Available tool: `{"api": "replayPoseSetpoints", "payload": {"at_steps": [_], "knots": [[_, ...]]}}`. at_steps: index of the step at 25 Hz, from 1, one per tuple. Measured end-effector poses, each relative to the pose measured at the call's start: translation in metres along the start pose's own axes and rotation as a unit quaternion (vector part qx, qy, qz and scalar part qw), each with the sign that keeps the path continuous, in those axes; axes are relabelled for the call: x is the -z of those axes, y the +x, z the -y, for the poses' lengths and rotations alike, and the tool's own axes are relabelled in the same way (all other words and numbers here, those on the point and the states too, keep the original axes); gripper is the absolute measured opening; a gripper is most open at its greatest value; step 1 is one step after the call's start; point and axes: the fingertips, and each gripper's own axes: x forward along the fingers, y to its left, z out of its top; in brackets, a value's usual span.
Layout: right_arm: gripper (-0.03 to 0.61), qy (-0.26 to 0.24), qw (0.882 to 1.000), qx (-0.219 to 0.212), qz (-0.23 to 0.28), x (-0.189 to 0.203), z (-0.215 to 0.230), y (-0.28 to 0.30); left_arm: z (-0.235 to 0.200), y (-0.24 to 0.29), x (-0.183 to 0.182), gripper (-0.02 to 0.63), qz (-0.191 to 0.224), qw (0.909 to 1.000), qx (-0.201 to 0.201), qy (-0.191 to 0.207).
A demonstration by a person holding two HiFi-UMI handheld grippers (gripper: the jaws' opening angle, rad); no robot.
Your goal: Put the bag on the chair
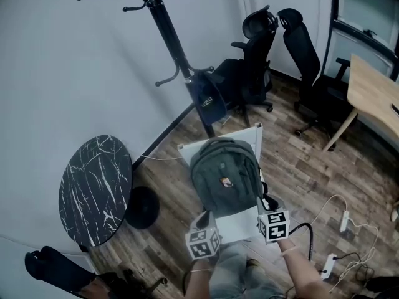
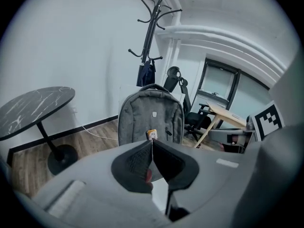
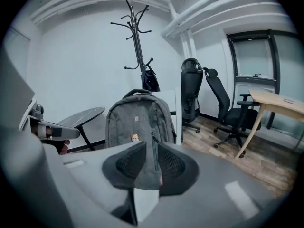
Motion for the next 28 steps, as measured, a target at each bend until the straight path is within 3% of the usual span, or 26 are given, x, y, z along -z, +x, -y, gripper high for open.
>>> {"api": "replayPoseSetpoints", "payload": {"at_steps": [15,28], "knots": [[0.003,-0.035,0.997,-0.003,0.067,-0.018,-0.023,-0.076,0.04,-0.075,-0.017,0.009,0.075,0.9966,0.003,0.034],[0.003,-0.066,0.991,-0.009,0.114,-0.026,-0.044,-0.148,0.081,-0.146,-0.03,0.009,0.12,0.99,0.023,0.071]]}}
